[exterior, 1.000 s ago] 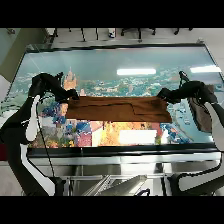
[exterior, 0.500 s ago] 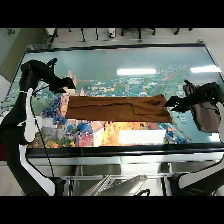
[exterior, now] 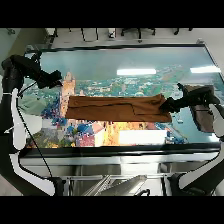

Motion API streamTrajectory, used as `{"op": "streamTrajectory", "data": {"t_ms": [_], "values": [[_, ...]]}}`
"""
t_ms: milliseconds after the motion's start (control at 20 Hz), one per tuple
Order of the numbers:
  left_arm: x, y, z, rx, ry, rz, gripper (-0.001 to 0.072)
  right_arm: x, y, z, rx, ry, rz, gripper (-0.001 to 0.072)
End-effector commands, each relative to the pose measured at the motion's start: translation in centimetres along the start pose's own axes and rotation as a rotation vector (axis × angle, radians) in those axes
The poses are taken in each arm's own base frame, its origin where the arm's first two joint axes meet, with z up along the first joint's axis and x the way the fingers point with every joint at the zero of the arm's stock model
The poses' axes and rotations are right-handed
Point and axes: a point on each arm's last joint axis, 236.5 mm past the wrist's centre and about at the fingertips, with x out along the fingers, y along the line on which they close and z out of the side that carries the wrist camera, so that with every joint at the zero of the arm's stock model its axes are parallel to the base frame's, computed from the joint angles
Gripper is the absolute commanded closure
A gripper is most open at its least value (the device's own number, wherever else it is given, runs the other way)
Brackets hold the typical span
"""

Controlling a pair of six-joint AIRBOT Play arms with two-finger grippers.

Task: Fold the shirts.

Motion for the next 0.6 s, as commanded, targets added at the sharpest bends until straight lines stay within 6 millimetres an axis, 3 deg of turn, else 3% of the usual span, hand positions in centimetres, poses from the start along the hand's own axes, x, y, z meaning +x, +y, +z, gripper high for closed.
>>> {"op": "streamTrajectory", "data": {"t_ms": [0, 150, 250, 400, 550], "values": [[-1.5, -3.3, 0.1, 0.068, -0.048, -0.022, 0.069, 0.4, 1.1, 0.8, -0.041, -0.004, -0.001, 0.0693], [-0.7, -8.2, -1.0, 0.169, -0.049, -0.058, 0.0691, -0.6, 2.4, 1.6, -0.081, -0.032, -0.012, 0.0689], [1.6, -12.6, -3.5, 0.276, 0.006, -0.088, 0.0691, -2.3, 4.0, 2.2, -0.119, -0.069, -0.023, 0.069], [7.8, -20.5, -8.9, 0.458, 0.084, -0.142, 0.0691, -6.7, 8.7, 2.3, -0.213, -0.114, -0.024, 0.069], [15.9, -27.8, -13.7, 0.566, 0.058, -0.207, 0.0691, -11.7, 13.9, 2.1, -0.321, -0.179, -0.041, 0.069]]}}
